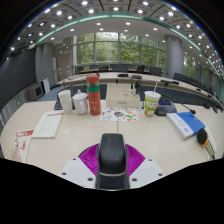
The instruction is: Arrange mouse
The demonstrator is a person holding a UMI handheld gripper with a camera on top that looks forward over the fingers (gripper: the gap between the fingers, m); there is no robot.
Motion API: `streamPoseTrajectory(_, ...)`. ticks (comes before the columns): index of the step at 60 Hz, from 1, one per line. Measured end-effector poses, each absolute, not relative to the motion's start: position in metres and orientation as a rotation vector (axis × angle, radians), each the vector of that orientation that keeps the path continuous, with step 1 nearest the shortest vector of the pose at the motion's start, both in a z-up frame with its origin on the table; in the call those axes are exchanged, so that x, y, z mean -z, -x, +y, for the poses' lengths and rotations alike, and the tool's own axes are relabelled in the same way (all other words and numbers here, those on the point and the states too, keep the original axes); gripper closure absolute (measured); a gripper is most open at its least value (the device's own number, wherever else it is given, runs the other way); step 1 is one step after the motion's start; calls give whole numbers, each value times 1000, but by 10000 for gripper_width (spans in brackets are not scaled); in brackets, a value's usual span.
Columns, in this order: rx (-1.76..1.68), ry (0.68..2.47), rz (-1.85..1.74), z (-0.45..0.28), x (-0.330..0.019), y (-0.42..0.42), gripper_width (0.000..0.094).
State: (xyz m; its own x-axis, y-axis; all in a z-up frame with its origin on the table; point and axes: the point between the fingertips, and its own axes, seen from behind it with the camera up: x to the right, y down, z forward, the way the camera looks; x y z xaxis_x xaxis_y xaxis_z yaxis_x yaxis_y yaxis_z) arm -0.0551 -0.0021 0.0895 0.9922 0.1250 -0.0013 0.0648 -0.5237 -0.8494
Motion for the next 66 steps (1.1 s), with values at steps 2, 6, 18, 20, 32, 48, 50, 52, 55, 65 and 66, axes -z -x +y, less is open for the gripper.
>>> streamPoseTrajectory(2,-78,2144,-137,-1,-74,65,611)
streamPoseTrajectory(6,-69,2182,-140,2,-43,77,610)
streamPoseTrajectory(18,-35,2280,-114,-6,9,81,492)
streamPoseTrajectory(20,-37,2284,-109,-9,9,80,461)
streamPoseTrajectory(32,10,2266,-66,-48,-46,70,88)
streamPoseTrajectory(48,84,2181,-45,-166,-160,64,81)
streamPoseTrajectory(50,80,2173,-42,-183,-170,64,82)
streamPoseTrajectory(52,74,2161,-39,-201,-179,66,82)
streamPoseTrajectory(55,68,2153,-35,-229,-190,66,84)
streamPoseTrajectory(65,64,2130,-66,-317,-211,69,84)
streamPoseTrajectory(66,65,2131,-71,-325,-212,69,84)
